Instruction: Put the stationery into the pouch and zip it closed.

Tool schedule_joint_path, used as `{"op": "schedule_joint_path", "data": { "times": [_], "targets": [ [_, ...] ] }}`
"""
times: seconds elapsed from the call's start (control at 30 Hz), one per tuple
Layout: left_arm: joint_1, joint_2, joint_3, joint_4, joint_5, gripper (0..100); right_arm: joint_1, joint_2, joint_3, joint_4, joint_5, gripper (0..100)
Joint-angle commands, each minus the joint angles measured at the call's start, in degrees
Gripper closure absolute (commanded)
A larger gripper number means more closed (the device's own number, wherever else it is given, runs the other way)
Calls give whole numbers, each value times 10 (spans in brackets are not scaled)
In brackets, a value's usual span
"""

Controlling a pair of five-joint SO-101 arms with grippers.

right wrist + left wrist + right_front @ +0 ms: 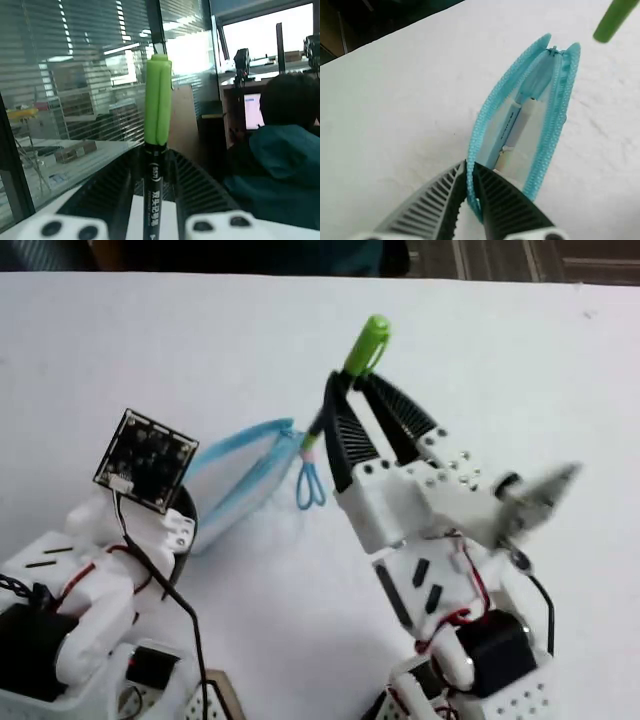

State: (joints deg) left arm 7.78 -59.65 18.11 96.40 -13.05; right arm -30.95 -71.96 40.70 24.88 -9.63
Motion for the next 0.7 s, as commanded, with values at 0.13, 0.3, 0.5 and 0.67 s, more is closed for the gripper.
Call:
{"op": "schedule_joint_path", "data": {
  "times": [0.13,0.3,0.5,0.67],
  "targets": [
    [-7,11,0,-3,4,976,-29,103,-104,-14,-25,982],
    [-7,11,-1,-3,4,976,-89,135,-86,-12,-62,982],
    [-7,11,-1,-3,4,976,-116,137,-9,-14,-60,982],
    [-7,11,-1,-3,4,976,-124,137,47,-15,-58,981]
  ]
}}
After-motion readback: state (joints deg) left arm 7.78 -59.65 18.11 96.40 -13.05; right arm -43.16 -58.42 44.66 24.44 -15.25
